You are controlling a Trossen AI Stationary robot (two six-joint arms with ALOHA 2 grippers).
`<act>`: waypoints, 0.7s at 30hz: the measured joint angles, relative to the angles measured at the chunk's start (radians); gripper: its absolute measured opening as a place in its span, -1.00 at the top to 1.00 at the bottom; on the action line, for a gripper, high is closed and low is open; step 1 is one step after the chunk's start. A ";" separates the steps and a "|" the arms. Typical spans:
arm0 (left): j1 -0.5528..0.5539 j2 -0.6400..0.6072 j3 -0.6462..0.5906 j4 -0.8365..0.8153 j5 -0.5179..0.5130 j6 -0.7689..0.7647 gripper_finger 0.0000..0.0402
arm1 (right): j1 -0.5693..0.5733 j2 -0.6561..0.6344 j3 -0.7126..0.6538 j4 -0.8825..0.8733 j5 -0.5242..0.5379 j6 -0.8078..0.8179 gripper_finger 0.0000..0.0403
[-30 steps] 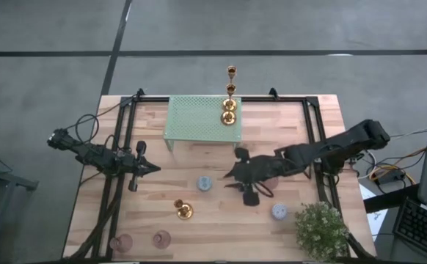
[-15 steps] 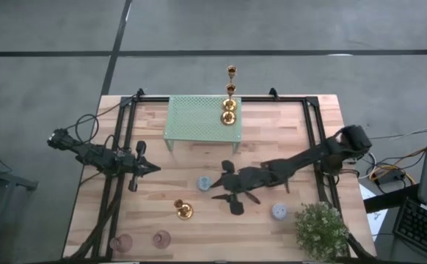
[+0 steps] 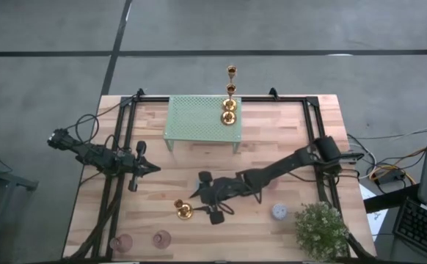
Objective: Pick & Place candle stick holders
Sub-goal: Put the gold candle holder on the shelf aligned with the gold candle holders
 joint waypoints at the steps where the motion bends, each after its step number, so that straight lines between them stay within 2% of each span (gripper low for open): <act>1: 0.000 0.000 0.000 0.000 0.000 0.000 0.95 | -0.001 0.016 0.019 0.001 -0.003 -0.002 0.02; 5: 0.000 0.000 0.000 0.000 0.000 0.000 0.95 | -0.003 0.066 0.082 0.000 -0.050 -0.033 0.04; 11: 0.000 0.002 0.000 0.000 0.000 0.000 0.95 | -0.002 0.121 0.167 0.001 -0.056 -0.059 0.03; 21: 0.000 0.002 0.000 0.000 0.000 0.000 0.95 | -0.011 0.115 0.176 0.054 -0.080 -0.074 0.18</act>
